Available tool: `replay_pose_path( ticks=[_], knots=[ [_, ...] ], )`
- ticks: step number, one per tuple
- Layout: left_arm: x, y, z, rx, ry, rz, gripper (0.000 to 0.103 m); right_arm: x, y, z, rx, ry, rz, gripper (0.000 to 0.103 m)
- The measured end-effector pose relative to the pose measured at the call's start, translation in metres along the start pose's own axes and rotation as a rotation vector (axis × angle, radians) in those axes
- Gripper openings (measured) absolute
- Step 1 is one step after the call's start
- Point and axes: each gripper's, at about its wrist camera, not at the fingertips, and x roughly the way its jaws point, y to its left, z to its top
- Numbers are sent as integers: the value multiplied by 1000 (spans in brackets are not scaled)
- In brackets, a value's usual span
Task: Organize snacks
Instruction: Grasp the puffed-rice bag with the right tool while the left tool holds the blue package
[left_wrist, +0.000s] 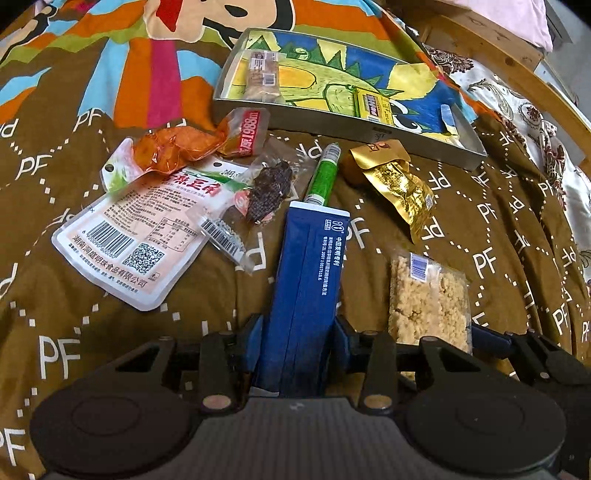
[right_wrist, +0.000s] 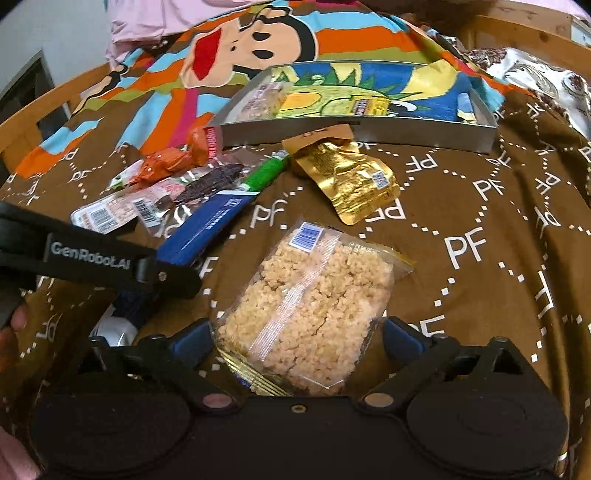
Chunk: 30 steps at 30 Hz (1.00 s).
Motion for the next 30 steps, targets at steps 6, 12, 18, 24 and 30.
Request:
replay_pose_path(
  ticks=[6, 12, 18, 24, 30],
  knots=[
    [8, 4, 5, -37, 28, -43, 61, 11, 8, -2, -55, -7, -63, 102],
    [11, -7, 3, 28, 34, -16, 63, 8, 7, -3, -42, -3, -72, 95],
    [8, -16, -1, 135, 23, 63, 42, 1, 15, -6, -92, -27, -94, 86],
    [3, -14, 0, 124, 11, 55, 37, -4, 21, -8, -150, -49, -125, 85],
    [-3, -11, 1, 96, -11, 44, 37, -7, 38, -14, -332, -106, -221, 84]
  ],
)
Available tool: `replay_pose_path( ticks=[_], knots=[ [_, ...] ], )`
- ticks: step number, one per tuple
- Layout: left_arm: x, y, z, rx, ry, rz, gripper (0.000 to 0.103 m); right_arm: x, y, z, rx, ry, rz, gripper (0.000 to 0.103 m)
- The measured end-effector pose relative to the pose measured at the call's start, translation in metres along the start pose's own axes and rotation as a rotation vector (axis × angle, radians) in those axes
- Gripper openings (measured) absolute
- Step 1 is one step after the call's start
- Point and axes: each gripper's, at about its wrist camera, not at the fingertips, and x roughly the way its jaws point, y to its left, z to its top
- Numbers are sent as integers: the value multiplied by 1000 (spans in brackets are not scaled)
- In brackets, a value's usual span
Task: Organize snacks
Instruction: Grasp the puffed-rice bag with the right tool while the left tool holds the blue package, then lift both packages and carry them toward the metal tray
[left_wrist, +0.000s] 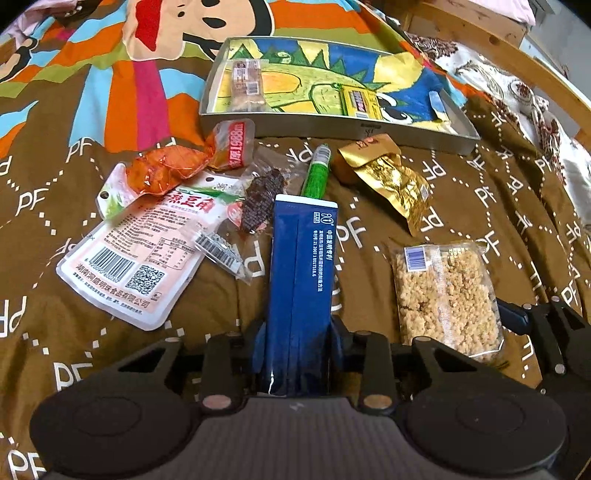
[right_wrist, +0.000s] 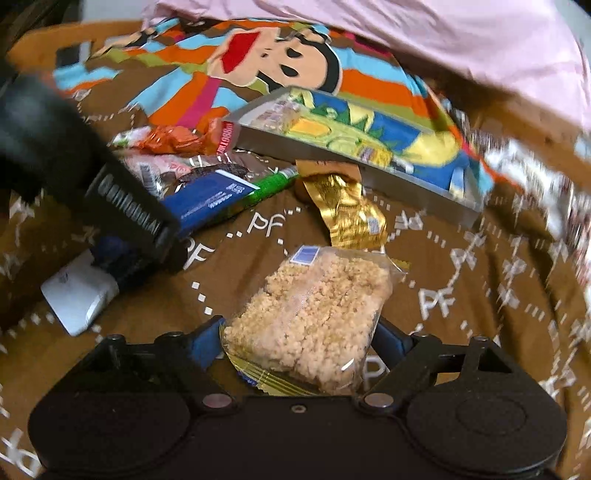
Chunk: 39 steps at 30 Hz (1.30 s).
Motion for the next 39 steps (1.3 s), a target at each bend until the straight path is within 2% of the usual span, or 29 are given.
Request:
replay_pose_path(
  ticks=[6, 12, 19, 24, 31, 35, 39],
  knots=[
    [-8, 5, 3, -31, -31, -4, 37, -1, 21, -5, -239, -73, -138, 83],
    [-9, 8, 4, -49, -39, -9, 37, 0, 25, -6, -306, -98, -174, 82],
    [-11, 9, 4, -59, -53, -19, 37, -2, 25, -6, -310, -128, -193, 82],
    [-11, 9, 4, -60, -52, -20, 37, 0, 18, -3, -240, -108, -155, 82],
    [-10, 10, 4, -65, -58, -24, 37, -6, 22, -2, -270, -175, -187, 80],
    [-10, 10, 4, -64, -55, -23, 37, -5, 25, -4, -279, -162, -186, 80],
    [-10, 9, 4, -63, -52, -23, 37, -6, 14, -2, -181, -115, -145, 81]
  ],
)
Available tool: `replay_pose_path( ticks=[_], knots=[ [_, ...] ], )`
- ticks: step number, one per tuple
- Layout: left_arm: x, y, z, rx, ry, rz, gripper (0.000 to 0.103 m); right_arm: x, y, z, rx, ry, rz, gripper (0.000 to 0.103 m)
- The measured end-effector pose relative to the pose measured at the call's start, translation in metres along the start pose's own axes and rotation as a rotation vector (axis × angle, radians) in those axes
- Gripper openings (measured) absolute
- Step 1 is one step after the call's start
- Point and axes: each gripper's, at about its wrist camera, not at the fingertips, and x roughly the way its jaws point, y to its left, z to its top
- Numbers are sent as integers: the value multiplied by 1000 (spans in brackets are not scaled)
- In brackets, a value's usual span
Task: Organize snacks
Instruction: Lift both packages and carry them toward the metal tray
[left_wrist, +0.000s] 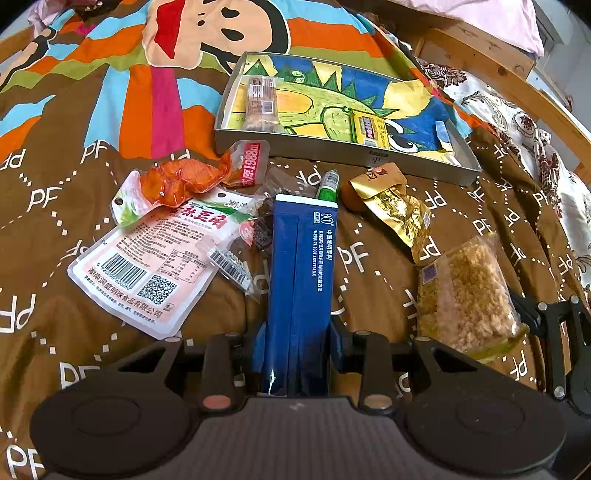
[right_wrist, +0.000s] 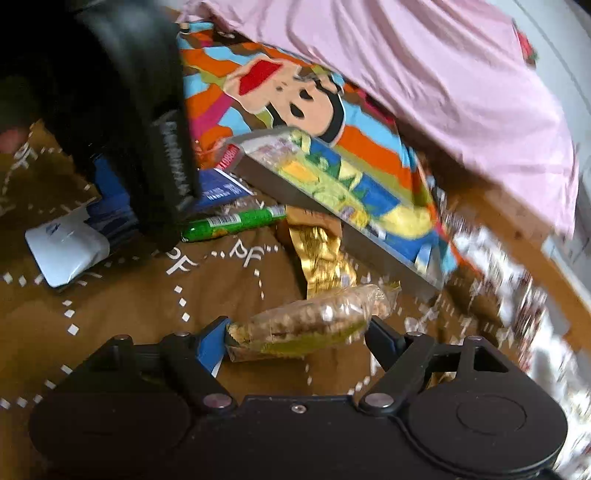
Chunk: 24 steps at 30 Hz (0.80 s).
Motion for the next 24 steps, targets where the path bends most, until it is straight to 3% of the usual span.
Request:
replay_pose_path(
  ticks=[8, 14, 18, 20, 24],
  knots=[
    [1, -1, 0, 4, 4, -1, 37, 14, -46, -3, 450, 91, 245, 82],
    [2, 1, 0, 0, 6, 1, 37, 42, -73, -20, 743, 206, 316, 92],
    [3, 1, 0, -1, 8, 5, 37, 49, -64, -13, 678, 202, 285, 95],
    [3, 1, 0, 0, 10, 6, 37, 48, -53, -10, 572, 213, 239, 84],
    [1, 1, 0, -2, -7, -2, 37, 40, -48, -8, 502, 191, 212, 80]
  ],
)
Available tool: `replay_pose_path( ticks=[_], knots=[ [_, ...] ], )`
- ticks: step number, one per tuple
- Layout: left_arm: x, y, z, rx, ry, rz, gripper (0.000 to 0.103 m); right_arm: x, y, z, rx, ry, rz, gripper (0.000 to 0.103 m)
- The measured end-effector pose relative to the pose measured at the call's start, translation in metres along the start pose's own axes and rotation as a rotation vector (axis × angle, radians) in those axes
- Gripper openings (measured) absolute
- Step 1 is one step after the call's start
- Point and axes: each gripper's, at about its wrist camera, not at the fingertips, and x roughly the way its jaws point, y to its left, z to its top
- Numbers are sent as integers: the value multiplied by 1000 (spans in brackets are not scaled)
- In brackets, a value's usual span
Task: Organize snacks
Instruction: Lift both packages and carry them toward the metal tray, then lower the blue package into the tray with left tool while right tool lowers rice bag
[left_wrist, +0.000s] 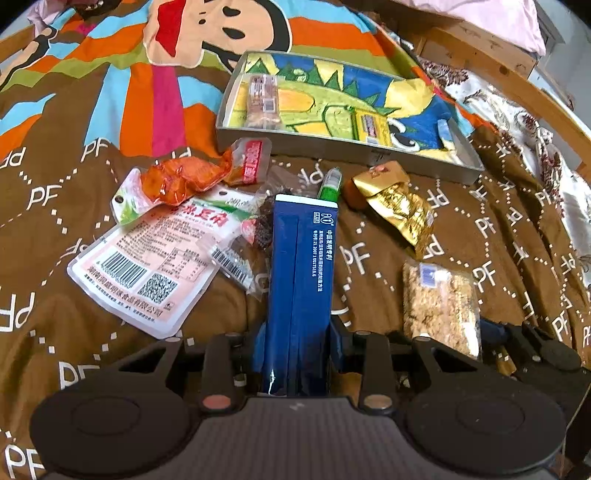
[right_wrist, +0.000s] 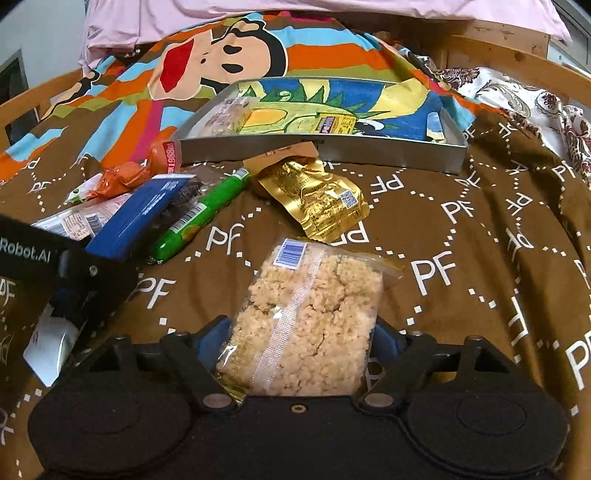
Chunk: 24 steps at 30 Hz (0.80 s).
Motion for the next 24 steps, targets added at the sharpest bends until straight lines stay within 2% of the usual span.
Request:
replay_pose_path(
  ticks=[4, 11, 18, 24],
  knots=[
    [-5, -1, 1, -1, -26, -17, 37, -8, 9, -3, -114, -50, -72, 80],
    [-11, 4, 6, -42, -78, -36, 37, -22, 28, -1, -321, -209, -175, 80],
    [-13, 6, 25, -73, -181, -50, 37, -30, 26, 29, -415, -312, -182, 80],
    [-6, 4, 70, -103, -300, -74, 37, -17, 18, 75, -494, -401, -171, 80]
  ],
)
